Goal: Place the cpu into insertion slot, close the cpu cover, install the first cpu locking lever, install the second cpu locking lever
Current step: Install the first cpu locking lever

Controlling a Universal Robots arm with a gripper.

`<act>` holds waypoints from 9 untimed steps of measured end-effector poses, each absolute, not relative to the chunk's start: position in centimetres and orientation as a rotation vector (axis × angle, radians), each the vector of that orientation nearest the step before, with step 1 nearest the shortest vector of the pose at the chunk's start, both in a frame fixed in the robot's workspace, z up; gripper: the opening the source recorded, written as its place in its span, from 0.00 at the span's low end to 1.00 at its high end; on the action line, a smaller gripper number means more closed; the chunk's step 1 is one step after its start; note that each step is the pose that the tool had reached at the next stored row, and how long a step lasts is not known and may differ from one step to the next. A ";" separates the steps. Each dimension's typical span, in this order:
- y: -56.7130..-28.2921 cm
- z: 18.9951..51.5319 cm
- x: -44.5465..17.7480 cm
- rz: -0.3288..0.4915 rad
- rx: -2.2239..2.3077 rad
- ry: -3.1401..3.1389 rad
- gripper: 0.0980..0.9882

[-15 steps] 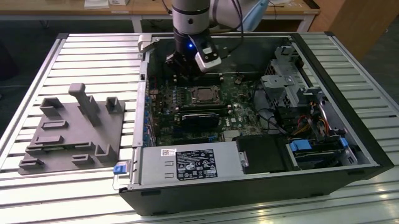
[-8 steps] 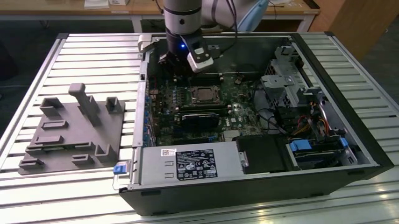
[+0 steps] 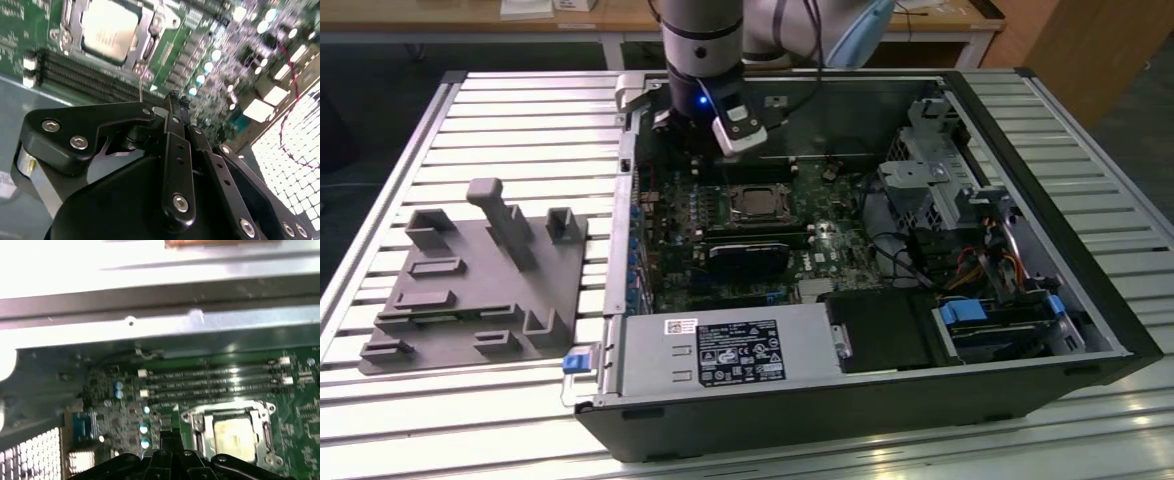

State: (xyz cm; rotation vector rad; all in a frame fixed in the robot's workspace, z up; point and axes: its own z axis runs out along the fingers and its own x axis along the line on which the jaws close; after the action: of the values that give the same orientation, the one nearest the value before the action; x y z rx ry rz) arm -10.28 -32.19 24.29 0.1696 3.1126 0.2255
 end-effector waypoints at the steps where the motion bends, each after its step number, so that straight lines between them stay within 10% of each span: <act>1: -32.2 24.3 -10.4 0.247 0.170 3.112 0.01; 9: -32.2 24.3 -10.5 0.371 0.171 3.104 0.01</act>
State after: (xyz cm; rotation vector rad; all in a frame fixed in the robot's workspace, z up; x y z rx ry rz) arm -10.48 -32.18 24.26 0.1709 3.1036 0.3708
